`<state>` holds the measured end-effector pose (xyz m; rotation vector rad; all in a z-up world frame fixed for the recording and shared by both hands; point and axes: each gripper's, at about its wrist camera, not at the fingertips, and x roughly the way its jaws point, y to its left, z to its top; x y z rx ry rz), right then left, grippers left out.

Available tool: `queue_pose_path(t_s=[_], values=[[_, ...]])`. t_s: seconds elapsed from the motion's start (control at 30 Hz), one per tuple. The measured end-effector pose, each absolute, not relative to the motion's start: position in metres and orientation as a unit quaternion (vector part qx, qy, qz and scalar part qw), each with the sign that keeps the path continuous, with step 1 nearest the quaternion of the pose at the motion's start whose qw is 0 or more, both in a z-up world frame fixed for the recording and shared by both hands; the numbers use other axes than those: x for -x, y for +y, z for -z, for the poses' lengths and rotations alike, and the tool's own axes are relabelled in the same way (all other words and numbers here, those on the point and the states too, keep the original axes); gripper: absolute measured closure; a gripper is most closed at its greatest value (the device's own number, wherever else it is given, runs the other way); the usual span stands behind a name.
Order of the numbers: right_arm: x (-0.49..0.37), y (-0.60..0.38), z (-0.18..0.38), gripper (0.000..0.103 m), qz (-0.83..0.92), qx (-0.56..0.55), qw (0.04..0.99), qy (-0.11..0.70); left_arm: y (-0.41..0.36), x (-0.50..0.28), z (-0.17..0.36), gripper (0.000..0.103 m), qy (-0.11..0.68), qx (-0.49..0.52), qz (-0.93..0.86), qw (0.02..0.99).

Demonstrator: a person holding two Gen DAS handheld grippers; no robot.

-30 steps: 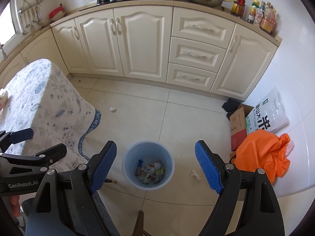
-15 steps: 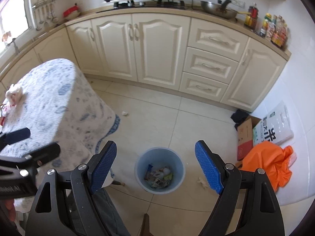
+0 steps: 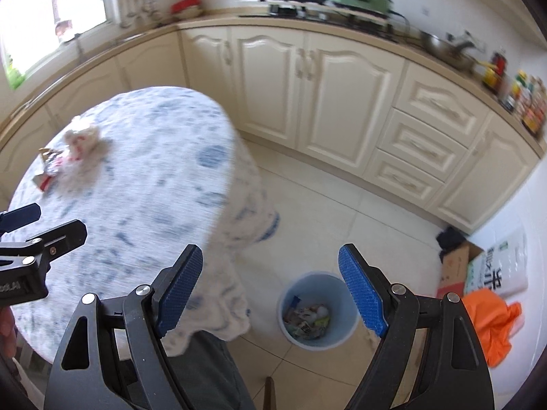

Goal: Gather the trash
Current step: 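Move both open tools back to the table, then grasp the red-printed white wrapper with the left tool while the right tool grasps the clear plastic bag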

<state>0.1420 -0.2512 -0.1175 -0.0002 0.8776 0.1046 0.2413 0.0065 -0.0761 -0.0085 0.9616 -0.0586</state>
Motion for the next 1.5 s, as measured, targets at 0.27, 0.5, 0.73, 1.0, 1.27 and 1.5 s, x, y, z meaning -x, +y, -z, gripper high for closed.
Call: queue_pose_path(t_s=[0.27,0.5,0.73,1.0,1.27,1.5], values=[[-0.164,-0.186,0.107,0.019,-0.109,0.027,0.898,0.425,0.078,-0.239,0.068,0.002,0.457,0.028,-0.035,0.888],[-0.191,-0.126,0.103,0.019,-0.163,0.024,0.881,0.443,0.137,-0.258,0.080,0.002,0.467,0.061,-0.079,0.878],[-0.227,-0.070,0.102,0.019,-0.189,0.037,0.872,0.449,0.187,-0.297,0.091,0.002,0.464,0.100,-0.093,0.875],[-0.263,-0.031,0.095,0.019,-0.201,0.053,0.868,0.451,0.206,-0.356,0.115,0.019,0.463,0.108,-0.054,0.878],[-0.302,0.007,0.103,0.019,-0.222,0.059,0.841,0.490,0.226,-0.376,0.149,0.090,0.475,0.151,-0.020,0.867],[-0.316,0.045,0.118,0.021,-0.245,0.057,0.814,0.524,0.233,-0.364,0.149,0.093,0.458,0.150,-0.039,0.875]])
